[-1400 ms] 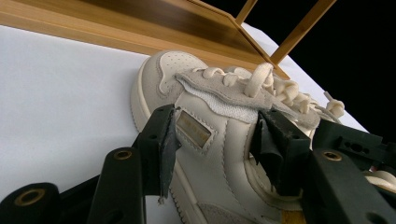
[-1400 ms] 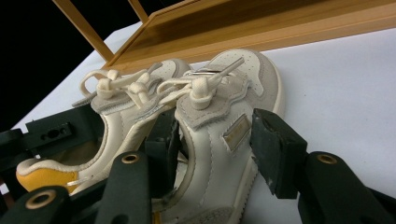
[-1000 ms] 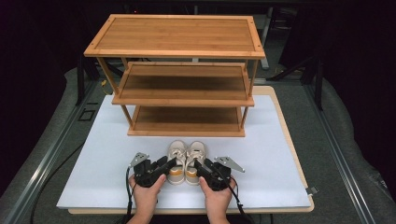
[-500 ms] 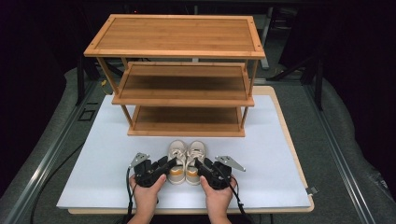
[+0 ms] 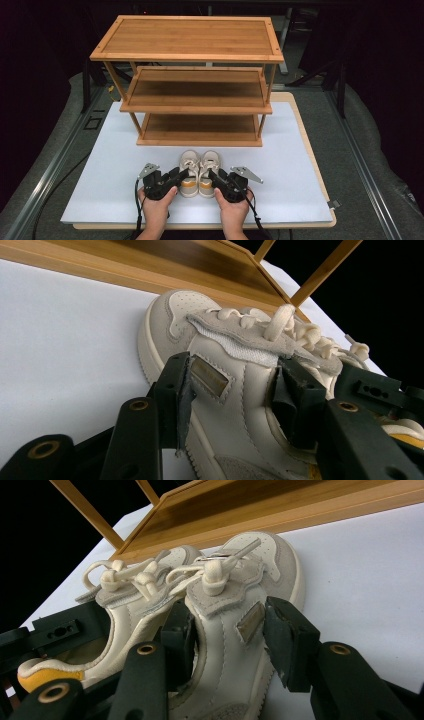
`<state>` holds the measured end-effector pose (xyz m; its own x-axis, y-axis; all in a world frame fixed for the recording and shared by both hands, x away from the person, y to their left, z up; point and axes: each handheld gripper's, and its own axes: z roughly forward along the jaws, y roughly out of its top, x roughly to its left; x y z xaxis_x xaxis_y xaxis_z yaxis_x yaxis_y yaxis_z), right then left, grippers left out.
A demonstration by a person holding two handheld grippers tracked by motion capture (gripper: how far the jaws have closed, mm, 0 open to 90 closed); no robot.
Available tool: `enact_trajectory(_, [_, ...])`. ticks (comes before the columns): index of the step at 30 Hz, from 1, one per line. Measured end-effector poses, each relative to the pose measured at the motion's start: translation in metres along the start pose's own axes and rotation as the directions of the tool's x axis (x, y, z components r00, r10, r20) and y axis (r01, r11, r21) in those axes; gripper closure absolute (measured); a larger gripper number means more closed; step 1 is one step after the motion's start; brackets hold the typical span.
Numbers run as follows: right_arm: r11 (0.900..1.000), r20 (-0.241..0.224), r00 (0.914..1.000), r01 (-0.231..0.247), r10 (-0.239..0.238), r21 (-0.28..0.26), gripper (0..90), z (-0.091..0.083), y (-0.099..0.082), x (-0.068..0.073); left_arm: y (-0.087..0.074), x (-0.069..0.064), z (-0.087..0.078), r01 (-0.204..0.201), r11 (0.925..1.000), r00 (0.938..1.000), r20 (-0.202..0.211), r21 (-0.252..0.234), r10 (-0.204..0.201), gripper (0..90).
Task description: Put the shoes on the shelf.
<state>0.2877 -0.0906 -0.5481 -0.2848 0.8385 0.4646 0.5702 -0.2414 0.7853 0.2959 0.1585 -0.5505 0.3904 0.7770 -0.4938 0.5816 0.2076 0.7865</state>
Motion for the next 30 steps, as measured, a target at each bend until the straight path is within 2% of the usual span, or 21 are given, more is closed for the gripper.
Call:
enact_trajectory(1, [0.9999,0.012,0.9999,-0.001,0.001,0.012,56.6,-0.001,0.000,0.000,0.000,0.000,0.000,0.000,1.0000,1.0000,0.001,-0.001,0.000,53.4])
enact_trajectory(3, [0.9998,-0.003,1.0000,-0.002,0.002,0.017,56.5,-0.001,0.000,0.000,0.001,0.001,-0.001,0.000,1.0000,1.0000,-0.001,-0.001,0.000,53.4])
enact_trajectory(7, [1.0000,0.006,1.0000,-0.005,0.005,-0.002,56.6,0.000,0.001,0.002,0.002,0.001,-0.002,0.004,1.0000,1.0000,0.004,-0.006,-0.004,53.5])
enact_trajectory(8, [0.9999,-0.007,1.0000,-0.006,0.006,-0.011,56.6,0.000,0.001,0.002,0.002,0.001,-0.002,-0.001,1.0000,1.0000,0.005,-0.007,0.001,53.5])
enact_trajectory(9, [0.9997,-0.006,1.0000,0.002,-0.002,0.023,56.6,-0.002,0.003,0.002,0.003,0.000,-0.002,0.000,1.0000,1.0000,0.005,-0.009,0.000,53.5])
enact_trajectory(10, [1.0000,-0.006,1.0000,-0.002,0.002,-0.010,56.6,0.000,0.003,0.003,0.003,0.000,-0.003,0.001,1.0000,1.0000,0.006,-0.009,-0.001,53.5])
enact_trajectory(12, [0.9999,-0.008,1.0000,-0.004,0.004,-0.013,56.6,-0.001,0.004,0.003,0.005,-0.001,-0.003,0.000,1.0000,1.0000,0.007,-0.009,0.000,53.5])
enact_trajectory(13, [1.0000,-0.009,1.0000,0.000,0.000,0.008,56.6,-0.003,0.005,0.004,0.005,-0.001,-0.003,-0.002,0.9999,1.0000,0.008,-0.010,0.002,53.5])
enact_trajectory(14, [0.9999,-0.011,0.9999,-0.002,0.002,-0.017,56.6,-0.001,0.005,0.004,0.006,-0.002,-0.004,-0.004,0.9999,1.0000,0.007,-0.010,0.004,53.5])
enact_trajectory(15, [1.0000,0.002,1.0000,0.000,0.000,-0.006,56.6,-0.002,0.006,0.005,0.007,-0.002,-0.004,-0.004,0.9999,1.0000,0.006,-0.010,0.004,53.5])
enact_trajectory(16, [0.9998,-0.012,0.9999,-0.003,0.002,-0.018,56.6,-0.002,0.007,0.005,0.008,-0.003,-0.004,-0.007,0.9999,1.0000,0.006,-0.010,0.007,53.5])
enact_trajectory(17, [1.0000,-0.012,0.9999,0.002,-0.002,0.007,56.6,-0.004,0.008,0.005,0.009,-0.003,-0.005,-0.010,0.9999,0.9999,0.005,-0.008,0.010,53.5])
enact_trajectory(18, [0.9998,-0.013,0.9999,-0.002,0.002,-0.022,56.6,-0.002,0.008,0.005,0.010,-0.004,-0.005,-0.007,0.9999,1.0000,0.004,-0.011,0.007,53.5])
enact_trajectory(19, [1.0000,0.009,1.0000,0.003,-0.003,-0.005,56.6,-0.004,0.010,0.006,0.011,-0.005,-0.006,-0.011,0.9999,0.9999,0.004,-0.011,0.011,53.6])
enact_trajectory(23, [0.9999,-0.008,0.9999,0.008,-0.009,-0.008,56.6,-0.006,0.014,0.009,0.016,-0.006,-0.008,-0.012,0.9998,0.9999,0.009,-0.018,0.012,53.6])
enact_trajectory(24, [0.9996,-0.009,0.9999,0.010,-0.010,-0.026,56.6,-0.005,0.015,0.010,0.017,-0.007,-0.008,-0.011,0.9997,0.9999,0.011,-0.021,0.011,53.6])
enact_trajectory(26, [0.9997,0.002,0.9999,0.015,-0.015,-0.021,56.6,-0.007,0.018,0.012,0.019,-0.007,-0.009,-0.010,0.9997,0.9999,0.012,-0.022,0.010,53.6])
enact_trajectory(27, [0.9997,-0.011,0.9998,0.017,-0.017,-0.015,56.6,-0.008,0.019,0.012,0.021,-0.008,-0.010,-0.009,0.9997,0.9999,0.011,-0.021,0.009,53.6])
enact_trajectory(28, [0.9994,-0.013,0.9999,0.011,-0.011,-0.032,56.6,-0.007,0.020,0.013,0.022,-0.009,-0.010,-0.010,0.9997,0.9999,0.012,-0.021,0.010,53.6])
enact_trajectory(29, [0.9999,-0.006,0.9999,0.013,-0.013,-0.011,56.6,-0.009,0.022,0.014,0.023,-0.009,-0.011,-0.012,0.9997,0.9999,0.009,-0.021,0.012,53.6])
enact_trajectory(30, [0.9995,-0.013,0.9999,0.005,-0.006,-0.032,56.6,-0.007,0.022,0.014,0.025,-0.010,-0.011,-0.012,0.9997,0.9999,0.009,-0.022,0.013,53.6])
